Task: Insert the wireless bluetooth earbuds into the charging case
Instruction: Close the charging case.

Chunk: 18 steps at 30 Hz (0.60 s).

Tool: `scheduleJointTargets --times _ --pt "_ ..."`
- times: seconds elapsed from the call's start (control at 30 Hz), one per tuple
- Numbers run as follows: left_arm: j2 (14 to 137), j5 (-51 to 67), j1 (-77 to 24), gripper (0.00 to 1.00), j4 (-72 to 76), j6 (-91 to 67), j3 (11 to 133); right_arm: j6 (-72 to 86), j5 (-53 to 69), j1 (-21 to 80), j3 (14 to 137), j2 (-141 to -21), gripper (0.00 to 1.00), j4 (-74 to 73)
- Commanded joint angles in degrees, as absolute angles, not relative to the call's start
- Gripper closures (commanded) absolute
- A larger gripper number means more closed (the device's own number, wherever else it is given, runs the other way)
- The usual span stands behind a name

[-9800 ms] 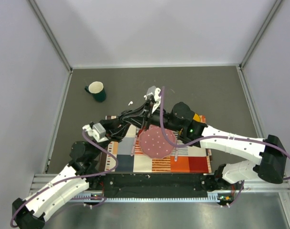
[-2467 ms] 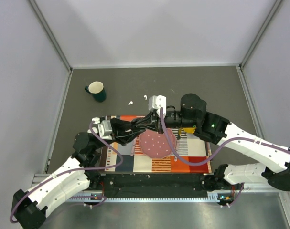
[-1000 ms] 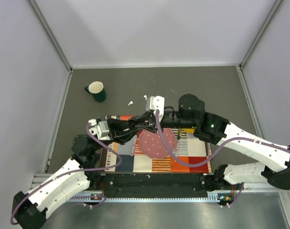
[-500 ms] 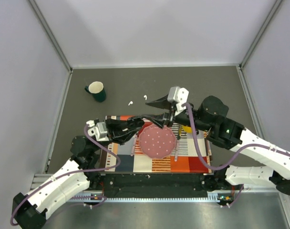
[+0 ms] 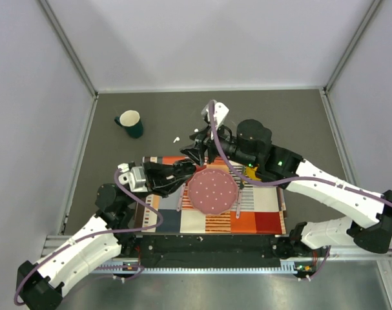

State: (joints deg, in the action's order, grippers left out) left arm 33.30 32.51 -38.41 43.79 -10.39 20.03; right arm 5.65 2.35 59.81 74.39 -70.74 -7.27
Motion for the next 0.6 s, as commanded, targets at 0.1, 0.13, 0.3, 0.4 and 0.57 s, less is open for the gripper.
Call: scheduleJointTargets --times 0.1,0.13,0.3,0.4,0.57 --pt "33.84 33.58 -38.5 1.0 47.11 -11.07 22.59 6.16 6.4 59.5 78.75 -72.42 0.45 -10.63" --pt "33.92 32.88 -38.5 1.0 47.11 -11.07 22.59 4.85 7.9 59.5 78.14 -72.25 0.45 -10.72" --pt "33.49 28.83 -38.5 1.0 45.53 -11.25 22.85 -1.39 10.72 62.05 74.89 -70.23 0.46 -12.2" --pt "33.66 27.6 -38.5 1.0 43.86 -11.69 24.16 -0.97 10.37 62.4 73.92 -70.49 0.46 -13.18" --pt "34.36 24.8 -38.5 1.0 38.51 -12.92 26.45 2.19 -3.81 62.49 72.07 -69.53 0.41 -11.34"
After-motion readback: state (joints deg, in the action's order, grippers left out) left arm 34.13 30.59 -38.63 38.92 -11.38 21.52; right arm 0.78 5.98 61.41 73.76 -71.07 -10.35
